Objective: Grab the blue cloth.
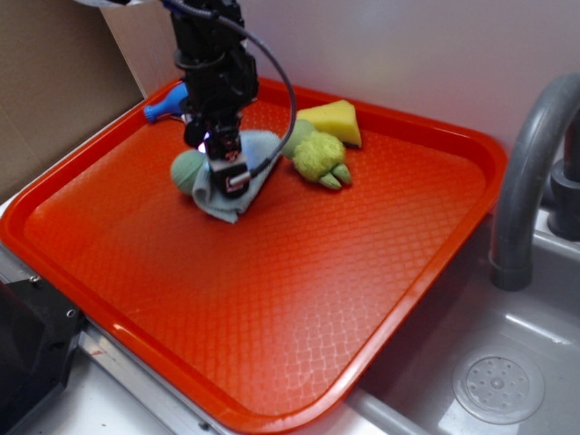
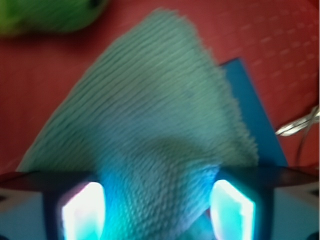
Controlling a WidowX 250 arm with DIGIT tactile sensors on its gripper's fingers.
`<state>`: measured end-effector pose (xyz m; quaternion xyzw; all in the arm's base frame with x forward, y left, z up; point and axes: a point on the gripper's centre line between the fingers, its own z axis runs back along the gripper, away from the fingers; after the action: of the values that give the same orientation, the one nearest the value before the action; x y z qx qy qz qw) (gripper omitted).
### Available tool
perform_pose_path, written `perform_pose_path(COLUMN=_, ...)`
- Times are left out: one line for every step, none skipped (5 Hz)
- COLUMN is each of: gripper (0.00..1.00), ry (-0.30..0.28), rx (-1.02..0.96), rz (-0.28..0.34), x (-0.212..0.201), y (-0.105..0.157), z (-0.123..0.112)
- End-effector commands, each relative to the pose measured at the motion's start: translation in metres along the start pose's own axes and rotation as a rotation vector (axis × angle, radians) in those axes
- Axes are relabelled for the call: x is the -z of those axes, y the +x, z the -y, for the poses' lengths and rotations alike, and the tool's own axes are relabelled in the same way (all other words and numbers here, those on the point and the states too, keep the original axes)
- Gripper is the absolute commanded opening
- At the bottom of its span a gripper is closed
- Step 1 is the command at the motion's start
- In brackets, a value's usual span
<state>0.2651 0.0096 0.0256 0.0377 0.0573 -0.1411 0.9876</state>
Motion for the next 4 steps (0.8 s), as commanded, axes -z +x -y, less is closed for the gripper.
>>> perform_pose_path(gripper=0.00, ry=0.015, rx=-0.039, rz=0.033, x=-0.0002, y=-0.0106, z=0.0008)
perform_pose_path(gripper=0.00, ry=0.050, rx=-0.053, rz=0.024, x=0.0024, y=-0.0094, z=0.0005)
perform_pose_path(gripper=0.00, ry=0.052, rx=-0.056, rz=0.028, x=0.0020, y=-0.0094, z=0.0012)
perform_pose_path(gripper=0.00, ry=0.056, rx=-0.058, rz=0.037, x=-0.0002, y=-0.0101, z=0.0019)
